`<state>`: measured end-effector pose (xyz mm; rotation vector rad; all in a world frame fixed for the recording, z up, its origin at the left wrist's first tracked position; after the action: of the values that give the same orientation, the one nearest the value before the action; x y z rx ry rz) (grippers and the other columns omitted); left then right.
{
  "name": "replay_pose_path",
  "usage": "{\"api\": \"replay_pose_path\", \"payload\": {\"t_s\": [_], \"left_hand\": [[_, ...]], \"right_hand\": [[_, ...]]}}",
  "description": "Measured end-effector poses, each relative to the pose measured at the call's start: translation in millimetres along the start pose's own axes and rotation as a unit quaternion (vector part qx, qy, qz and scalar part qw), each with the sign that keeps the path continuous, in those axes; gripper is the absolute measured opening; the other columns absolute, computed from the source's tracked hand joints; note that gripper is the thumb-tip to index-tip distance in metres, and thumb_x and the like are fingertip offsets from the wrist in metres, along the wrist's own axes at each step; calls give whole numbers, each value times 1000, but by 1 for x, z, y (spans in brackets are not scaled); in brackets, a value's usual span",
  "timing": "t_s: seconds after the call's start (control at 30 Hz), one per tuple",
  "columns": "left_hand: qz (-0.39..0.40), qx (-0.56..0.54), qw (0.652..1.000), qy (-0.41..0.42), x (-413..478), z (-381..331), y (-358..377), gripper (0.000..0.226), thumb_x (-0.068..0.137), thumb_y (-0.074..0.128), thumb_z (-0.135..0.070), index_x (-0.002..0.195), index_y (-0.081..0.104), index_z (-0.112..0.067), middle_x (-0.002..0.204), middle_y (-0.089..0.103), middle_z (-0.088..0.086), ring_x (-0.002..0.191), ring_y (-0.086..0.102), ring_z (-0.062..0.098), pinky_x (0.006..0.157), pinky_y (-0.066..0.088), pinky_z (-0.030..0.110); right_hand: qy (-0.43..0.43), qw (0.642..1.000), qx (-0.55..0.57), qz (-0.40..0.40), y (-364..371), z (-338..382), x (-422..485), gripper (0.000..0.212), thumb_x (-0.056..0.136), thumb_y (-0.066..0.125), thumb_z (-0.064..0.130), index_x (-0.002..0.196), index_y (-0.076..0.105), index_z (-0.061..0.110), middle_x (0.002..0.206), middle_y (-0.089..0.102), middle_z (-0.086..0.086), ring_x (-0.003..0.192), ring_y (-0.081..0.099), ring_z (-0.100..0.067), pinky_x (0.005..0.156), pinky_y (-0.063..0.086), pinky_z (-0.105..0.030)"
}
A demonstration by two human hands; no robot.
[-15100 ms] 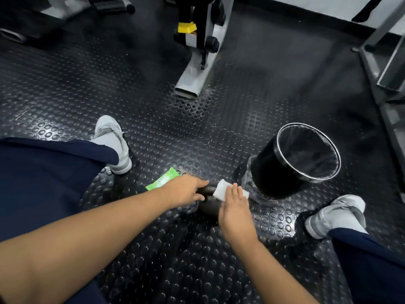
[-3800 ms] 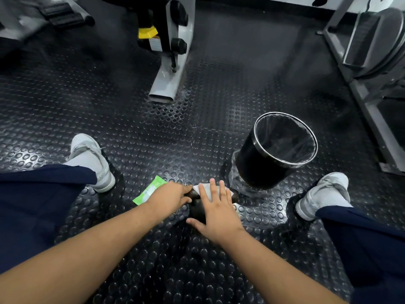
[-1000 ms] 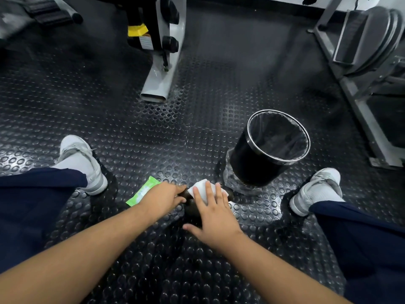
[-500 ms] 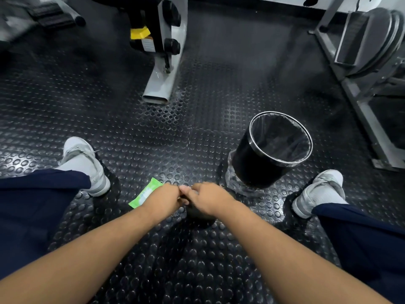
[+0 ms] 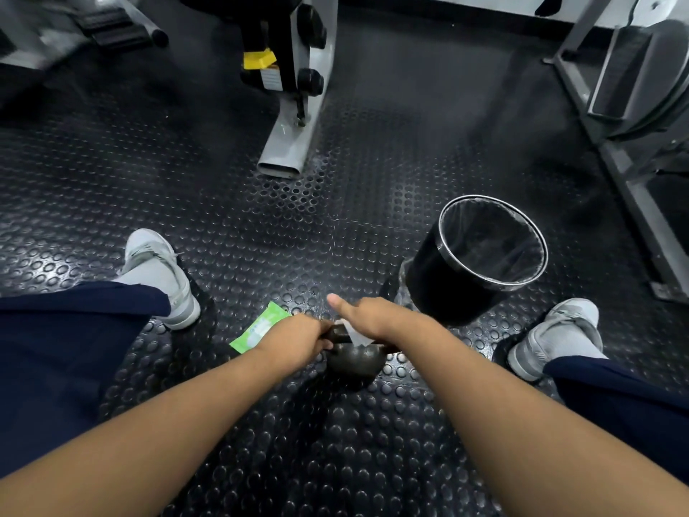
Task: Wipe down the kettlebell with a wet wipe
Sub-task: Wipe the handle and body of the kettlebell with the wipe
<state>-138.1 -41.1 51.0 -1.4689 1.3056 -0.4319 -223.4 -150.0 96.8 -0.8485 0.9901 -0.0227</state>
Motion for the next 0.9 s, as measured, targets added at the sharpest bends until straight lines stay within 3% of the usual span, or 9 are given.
{"api": "replay_pose_path", "payload": {"t_s": [0.13,0.37,0.5,0.7,0.8,0.9], "left_hand": [[5,15,1000,4,-1,0,1,24,100,58,-40,120,62,-28,93,72,-3,85,67,21,70,53,33],[3,-22,1000,9,-1,-2,0,19,100,59,-26,117,66,-20,73,55,-16,65,51,4,63,38,24],[-6,8,1000,14,-2,-3,-3,24,100,59,-33,121,65,-22,87,70,-5,79,65,19,64,42,29],[5,-4,1000,-5,-1,-1,0,22,100,59,-32,116,67,-19,101,74,5,91,70,27,74,53,34],[3,0,1000,-8,-1,-1,0,22,101,59,-31,117,67,-20,105,73,6,91,69,27,74,53,34],[4,17,1000,-5,-1,1,1,24,100,58,-35,118,68,-23,104,73,3,91,69,24,76,55,36]], "right_hand": [[33,998,-51,21,-7,-22,6,102,94,10,82,158,38,8,168,28,-14,155,26,-32,125,22,-48],[-6,999,-34,19,1,9,15,106,91,12,87,158,38,9,168,29,-13,154,30,-33,123,25,-49],[9,998,-68,16,0,-7,16,104,92,11,85,157,39,10,168,30,-13,154,30,-32,124,26,-49],[-15,997,-76,27,9,18,4,100,95,14,83,152,48,8,165,35,-15,151,35,-34,122,29,-47],[-30,996,-84,18,17,17,2,99,95,10,82,143,59,10,159,45,-16,145,43,-34,117,35,-46],[-5,994,-110,14,13,-2,1,93,98,13,79,150,51,13,160,43,-16,146,41,-33,117,34,-45]]}}
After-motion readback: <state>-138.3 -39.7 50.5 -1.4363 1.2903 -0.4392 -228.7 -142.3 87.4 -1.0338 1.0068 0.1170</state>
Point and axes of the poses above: each hand's wrist, its own x-axis towards the middle knuckle, its own y-axis out of the palm, z = x × y, the point moved 7 cm from there along x, towards the middle knuckle
